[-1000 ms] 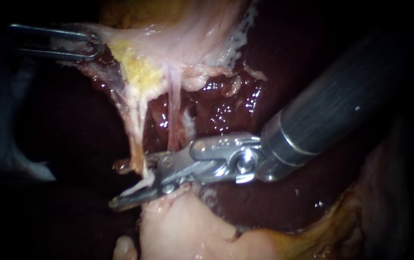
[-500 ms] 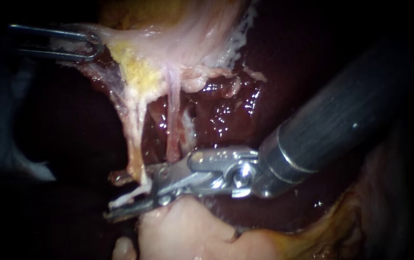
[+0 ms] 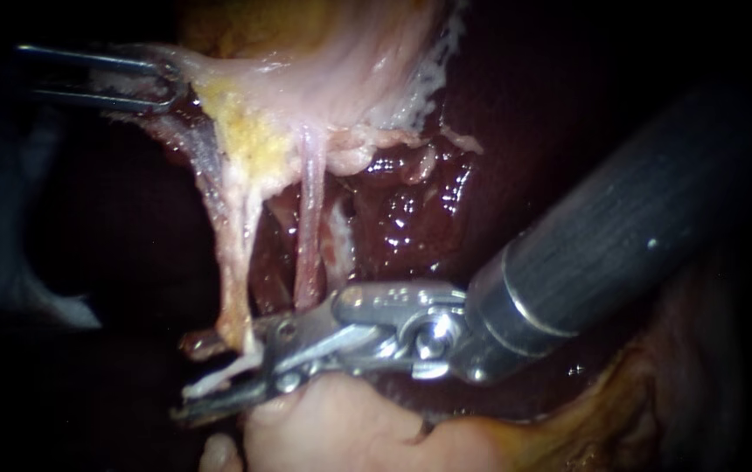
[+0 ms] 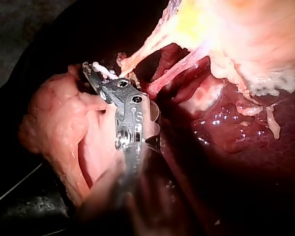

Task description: Clipping first clip left tube

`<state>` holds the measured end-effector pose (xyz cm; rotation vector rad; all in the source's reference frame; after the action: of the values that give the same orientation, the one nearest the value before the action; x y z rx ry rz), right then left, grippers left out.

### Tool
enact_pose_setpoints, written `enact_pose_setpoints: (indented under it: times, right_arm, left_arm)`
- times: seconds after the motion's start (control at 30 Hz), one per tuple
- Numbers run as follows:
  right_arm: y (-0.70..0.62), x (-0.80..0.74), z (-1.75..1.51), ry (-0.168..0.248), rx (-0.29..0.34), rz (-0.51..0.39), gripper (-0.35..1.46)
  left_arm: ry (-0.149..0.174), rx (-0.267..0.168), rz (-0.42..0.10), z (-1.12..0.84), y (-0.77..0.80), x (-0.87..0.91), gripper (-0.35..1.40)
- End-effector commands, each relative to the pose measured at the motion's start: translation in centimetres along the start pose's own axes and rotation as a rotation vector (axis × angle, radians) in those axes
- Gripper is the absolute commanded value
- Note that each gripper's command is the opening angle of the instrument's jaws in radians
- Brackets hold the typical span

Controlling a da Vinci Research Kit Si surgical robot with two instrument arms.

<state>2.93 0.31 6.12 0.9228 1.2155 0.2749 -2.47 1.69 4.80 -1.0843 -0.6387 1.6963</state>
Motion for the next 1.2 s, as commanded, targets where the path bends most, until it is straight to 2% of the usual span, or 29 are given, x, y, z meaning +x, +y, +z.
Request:
enact_pose_setpoints:
  times: [0.03,0.53,0.87,1.03,1.2]
  right_arm:
    - [0.01,0.00,-0.01,0.002,-0.001,0.001,0.42]
    - [0.09,0.01,-0.08,0.009,-0.006,0.067,0.26]
    - [0.12,-0.02,-0.16,0.011,-0.002,0.084,-0.35]
    - [0.14,-0.05,-0.21,-0.022,-0.014,0.121,-0.35]
    - [0.13,-0.06,-0.24,-0.028,-0.015,0.127,-0.35]
  left_arm:
    - [0.000,0.000,0.000,0.00,0.00,0.00,-0.35]
    - [0.000,0.001,0.000,0.01,0.00,0.00,-0.35]
    - [0.000,0.001,0.000,0.01,0.00,0.00,-0.35]
    - [0.000,0.001,0.000,0.01,0.00,0.00,-0.35]
    - [0.000,0.001,0.000,0.01,0.00,0.00,-0.35]
